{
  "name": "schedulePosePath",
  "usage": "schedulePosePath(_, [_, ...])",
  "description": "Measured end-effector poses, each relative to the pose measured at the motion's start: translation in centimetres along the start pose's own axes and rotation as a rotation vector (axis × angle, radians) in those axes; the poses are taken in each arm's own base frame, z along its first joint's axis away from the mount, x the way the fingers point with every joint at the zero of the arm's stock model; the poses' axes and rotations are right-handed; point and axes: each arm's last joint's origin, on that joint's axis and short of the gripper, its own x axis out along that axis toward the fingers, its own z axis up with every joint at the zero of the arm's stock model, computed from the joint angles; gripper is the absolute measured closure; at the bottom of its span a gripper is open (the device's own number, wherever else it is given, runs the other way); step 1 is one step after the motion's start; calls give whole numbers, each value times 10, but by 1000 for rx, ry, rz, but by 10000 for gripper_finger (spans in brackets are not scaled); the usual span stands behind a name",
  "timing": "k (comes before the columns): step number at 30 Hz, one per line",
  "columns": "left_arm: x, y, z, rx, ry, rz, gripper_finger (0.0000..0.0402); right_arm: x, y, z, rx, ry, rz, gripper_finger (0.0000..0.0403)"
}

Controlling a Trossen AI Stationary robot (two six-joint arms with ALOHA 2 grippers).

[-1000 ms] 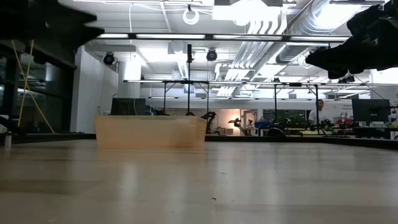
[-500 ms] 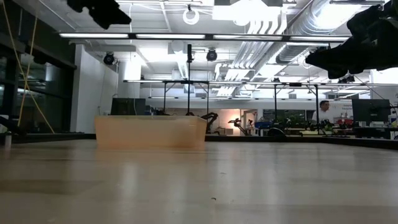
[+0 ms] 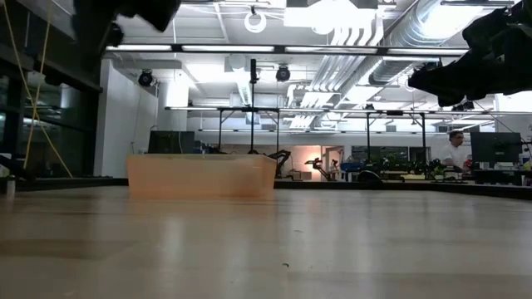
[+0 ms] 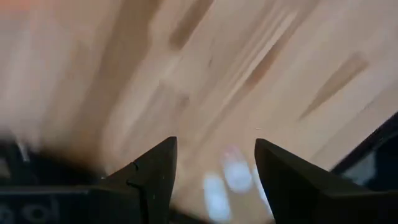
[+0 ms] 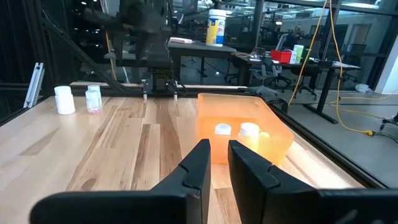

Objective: Pick and place pill bottles into a basket
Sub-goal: Put the transparent pill bottle into the orange bin

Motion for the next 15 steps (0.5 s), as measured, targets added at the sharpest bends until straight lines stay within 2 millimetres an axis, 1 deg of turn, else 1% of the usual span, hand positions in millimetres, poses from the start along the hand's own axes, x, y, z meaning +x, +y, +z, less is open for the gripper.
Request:
schedulePosePath(2, [10, -3, 2, -108, 66, 22, 154, 0, 0, 0, 0, 0, 0, 352])
schedulePosePath(4, [22, -5, 1, -210, 123, 67, 154, 0, 0, 0, -1, 3, 0, 351])
schedulePosePath(6, [33, -10, -2, -273, 174, 85, 154, 0, 0, -1, -1, 7, 1, 351])
schedulePosePath(11, [56, -21, -20, -330, 316, 116, 154, 1, 0, -1, -3, 11, 1, 356])
schedulePosePath(15, [71, -30, -34, -340, 334, 132, 153, 1, 0, -1, -3, 11, 1, 355])
